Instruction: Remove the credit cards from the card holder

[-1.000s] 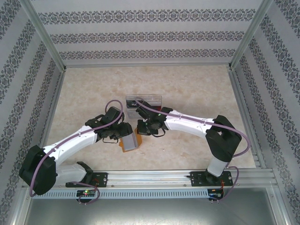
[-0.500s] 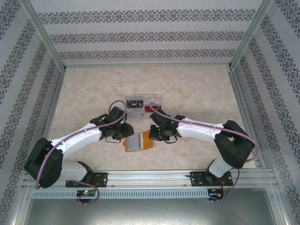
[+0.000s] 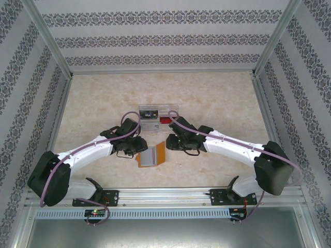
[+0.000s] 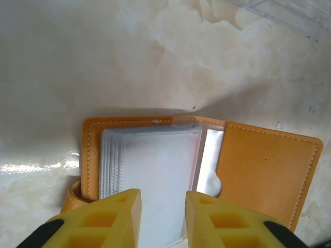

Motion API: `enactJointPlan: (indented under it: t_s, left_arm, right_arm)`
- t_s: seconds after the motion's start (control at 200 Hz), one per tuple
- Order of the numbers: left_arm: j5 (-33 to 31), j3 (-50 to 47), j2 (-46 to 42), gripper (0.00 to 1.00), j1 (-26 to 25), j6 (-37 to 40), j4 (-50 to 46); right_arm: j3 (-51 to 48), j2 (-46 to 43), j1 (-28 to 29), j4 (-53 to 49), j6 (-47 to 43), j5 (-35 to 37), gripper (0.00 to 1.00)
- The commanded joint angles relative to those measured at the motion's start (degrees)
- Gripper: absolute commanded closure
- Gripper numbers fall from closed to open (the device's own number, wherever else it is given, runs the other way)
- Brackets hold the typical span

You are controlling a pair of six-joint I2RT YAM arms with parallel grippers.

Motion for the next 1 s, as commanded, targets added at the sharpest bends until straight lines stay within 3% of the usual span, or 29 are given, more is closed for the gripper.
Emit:
enactJointPlan:
  t_s: [0.0,0.48,0.774,0.994]
  left_arm:
    - [0.32,-0.84,0.27,0.71,-0.43,0.55,0.98]
    - [1.77,-0.68,2.65,0.7,-0.47,1.16,1.24]
    - [1.33,-0.97,3.86,0.7,-0.92,1.08,-0.42]
    - [-0.28,-0.59,4.35,0.7,-1.31,1.1,-2.56]
  right_arm:
    - [3.37,0.86,1.84,-2.33,-3.9,0.23,0.7]
    - [3.01,8.8,1.92,-2.8,-2.69,-3.25,0.63]
    - [1.65,10.33,1.92,-0.86,-2.07,-4.23,0.87]
    - [1.19,10.42,1.94,-0.37,-1.48,-4.25,0.95]
